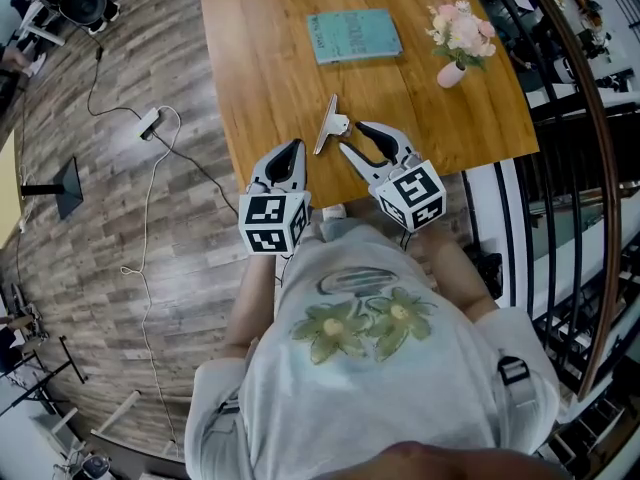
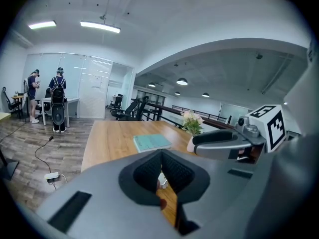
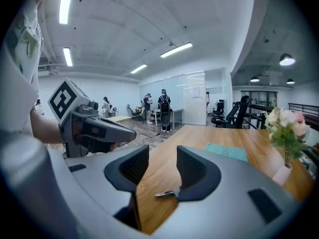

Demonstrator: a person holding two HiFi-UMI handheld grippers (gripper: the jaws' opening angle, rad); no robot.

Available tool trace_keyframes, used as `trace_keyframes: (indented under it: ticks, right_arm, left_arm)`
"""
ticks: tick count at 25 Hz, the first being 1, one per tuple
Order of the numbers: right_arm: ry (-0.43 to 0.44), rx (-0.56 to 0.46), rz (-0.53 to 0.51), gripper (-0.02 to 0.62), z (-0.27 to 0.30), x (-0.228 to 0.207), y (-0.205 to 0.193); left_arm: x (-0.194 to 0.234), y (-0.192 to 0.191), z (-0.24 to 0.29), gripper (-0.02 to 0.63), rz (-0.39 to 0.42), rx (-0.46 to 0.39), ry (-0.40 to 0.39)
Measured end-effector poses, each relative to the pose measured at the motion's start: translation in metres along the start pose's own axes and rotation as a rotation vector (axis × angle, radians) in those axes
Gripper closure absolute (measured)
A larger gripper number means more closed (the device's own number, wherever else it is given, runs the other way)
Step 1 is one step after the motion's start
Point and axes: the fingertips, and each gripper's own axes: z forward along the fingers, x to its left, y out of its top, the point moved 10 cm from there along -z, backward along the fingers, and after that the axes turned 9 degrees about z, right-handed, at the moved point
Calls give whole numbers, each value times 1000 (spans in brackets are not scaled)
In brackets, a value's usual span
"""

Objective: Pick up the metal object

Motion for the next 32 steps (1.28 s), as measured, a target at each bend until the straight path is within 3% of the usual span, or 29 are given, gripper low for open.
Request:
trace_keyframes:
  ticks: [12,32]
  right_arm:
    - [100,167,-61,339,40,-30,-20]
    - [152,380,-37,313,97,-72,-66]
  left_arm:
    - [14,-3,30,591,-38,40,40]
    - [44,-14,74,591,-108,108,30]
